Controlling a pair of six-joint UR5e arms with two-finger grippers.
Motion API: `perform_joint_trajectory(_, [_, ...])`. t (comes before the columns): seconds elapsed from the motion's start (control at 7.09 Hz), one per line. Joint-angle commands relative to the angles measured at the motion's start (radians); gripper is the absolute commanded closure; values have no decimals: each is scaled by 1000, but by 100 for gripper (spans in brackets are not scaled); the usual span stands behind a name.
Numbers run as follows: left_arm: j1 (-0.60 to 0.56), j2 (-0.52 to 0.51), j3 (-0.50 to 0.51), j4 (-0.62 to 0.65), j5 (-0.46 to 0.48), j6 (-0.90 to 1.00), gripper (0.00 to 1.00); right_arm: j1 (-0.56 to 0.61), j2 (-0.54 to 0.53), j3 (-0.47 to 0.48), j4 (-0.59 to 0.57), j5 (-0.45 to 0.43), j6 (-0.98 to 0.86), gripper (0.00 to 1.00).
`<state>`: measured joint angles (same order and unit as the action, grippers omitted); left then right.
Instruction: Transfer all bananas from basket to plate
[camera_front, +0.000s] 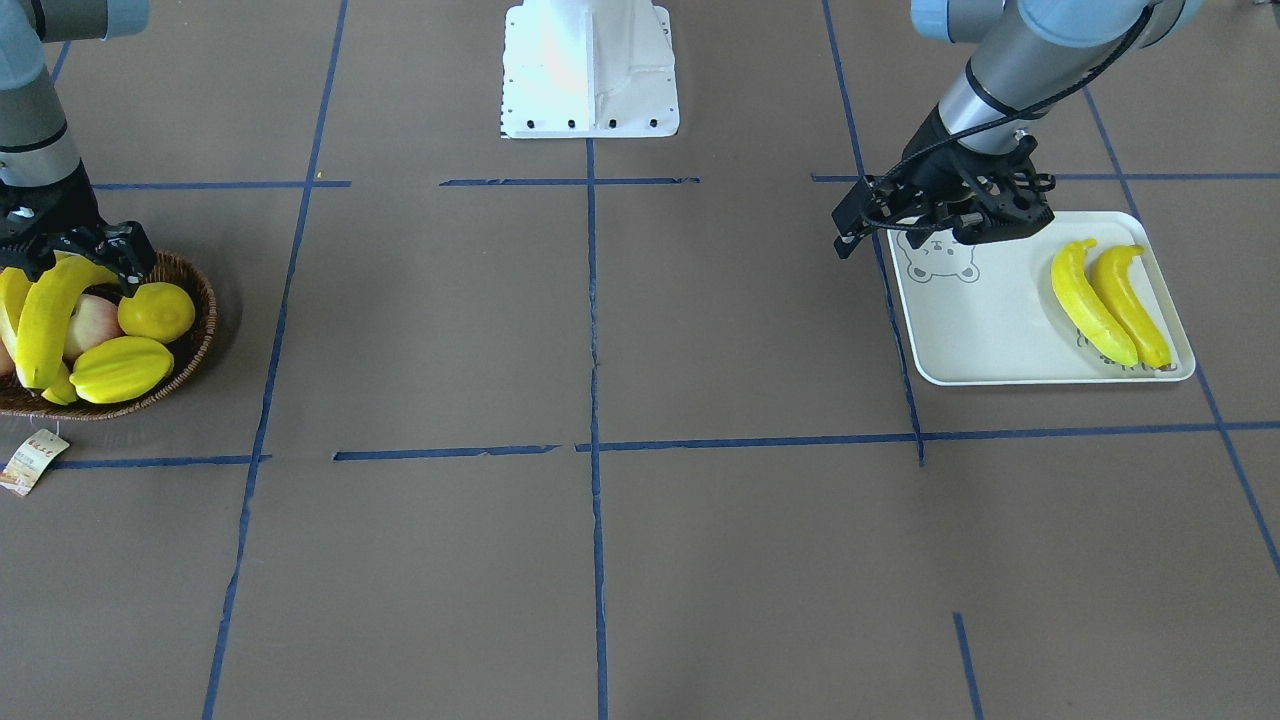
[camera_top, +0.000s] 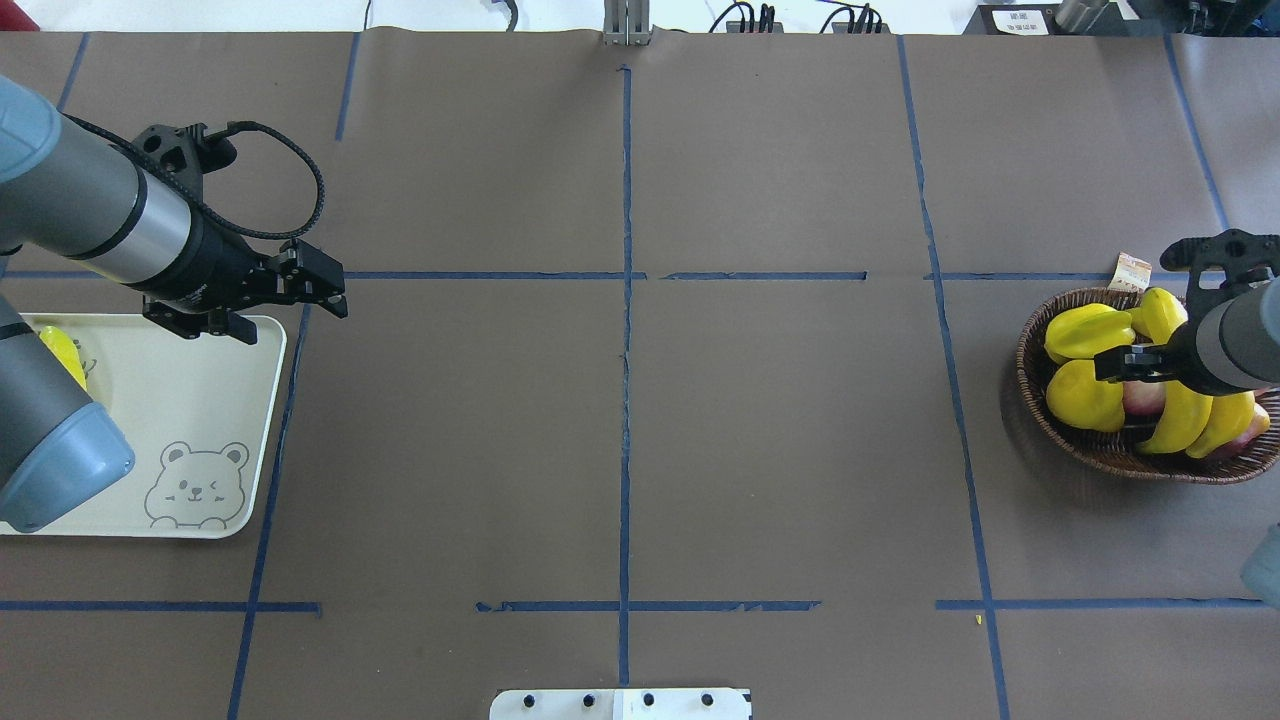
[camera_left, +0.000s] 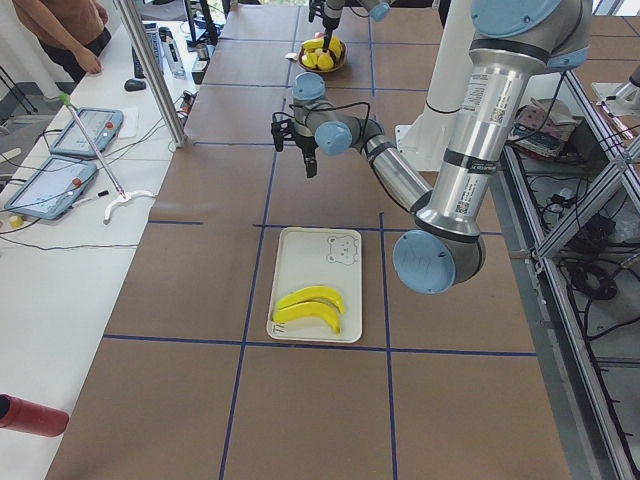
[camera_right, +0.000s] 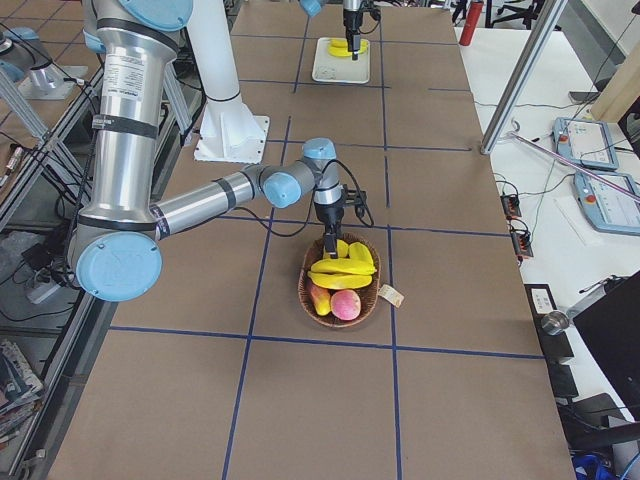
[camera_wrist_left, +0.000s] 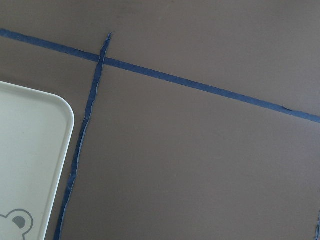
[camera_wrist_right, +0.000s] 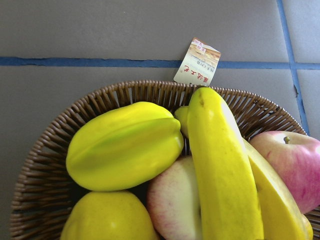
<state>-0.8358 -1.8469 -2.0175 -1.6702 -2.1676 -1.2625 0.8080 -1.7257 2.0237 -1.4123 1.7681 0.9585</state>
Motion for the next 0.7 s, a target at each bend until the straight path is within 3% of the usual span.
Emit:
perform_joint_trajectory(0.0, [7,0,-1,1,2,0,0,2,-3,-17,4,7,-1,1])
perform_joint_trajectory(0.56, [9,2,-4,1,3,-2,0,5,-51,-19,4,7,-1,1])
